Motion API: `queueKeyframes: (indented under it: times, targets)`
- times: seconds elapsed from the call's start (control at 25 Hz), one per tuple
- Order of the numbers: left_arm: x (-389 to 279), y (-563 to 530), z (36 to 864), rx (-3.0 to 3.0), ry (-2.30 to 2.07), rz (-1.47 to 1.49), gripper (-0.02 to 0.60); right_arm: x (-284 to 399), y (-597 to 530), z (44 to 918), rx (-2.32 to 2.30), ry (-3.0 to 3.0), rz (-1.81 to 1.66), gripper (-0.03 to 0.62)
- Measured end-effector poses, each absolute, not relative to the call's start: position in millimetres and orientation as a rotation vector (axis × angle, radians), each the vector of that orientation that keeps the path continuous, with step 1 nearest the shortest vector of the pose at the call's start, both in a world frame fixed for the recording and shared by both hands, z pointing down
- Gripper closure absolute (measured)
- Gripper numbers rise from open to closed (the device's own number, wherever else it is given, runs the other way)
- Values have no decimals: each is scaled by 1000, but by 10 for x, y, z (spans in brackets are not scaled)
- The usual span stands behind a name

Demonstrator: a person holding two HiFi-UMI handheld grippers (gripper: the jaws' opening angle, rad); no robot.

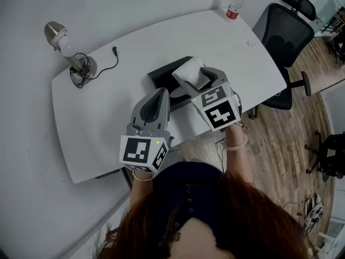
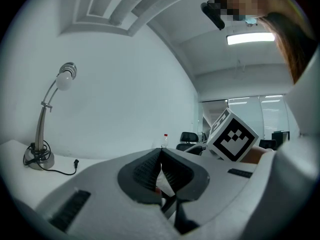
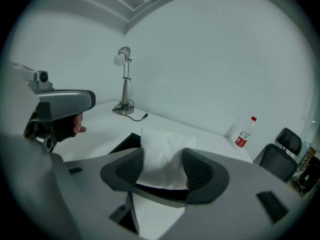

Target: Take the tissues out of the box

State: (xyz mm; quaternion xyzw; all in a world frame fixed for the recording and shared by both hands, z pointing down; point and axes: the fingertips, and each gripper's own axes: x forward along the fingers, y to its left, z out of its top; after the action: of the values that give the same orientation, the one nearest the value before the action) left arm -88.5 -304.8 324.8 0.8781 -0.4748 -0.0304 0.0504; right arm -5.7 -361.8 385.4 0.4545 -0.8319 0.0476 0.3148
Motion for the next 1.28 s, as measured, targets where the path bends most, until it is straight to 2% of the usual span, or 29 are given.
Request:
queueKeyframes:
  times: [0.6,1.28]
  targets:
    - [-591,-2555,3221,2692,-1484,-52,560,133,-3218,3587,1247,-2330,-31,328]
    - [-307,-2021,3153,2686,-1548,-35,560,478,-2675,3382,1295,-2428,-59,329]
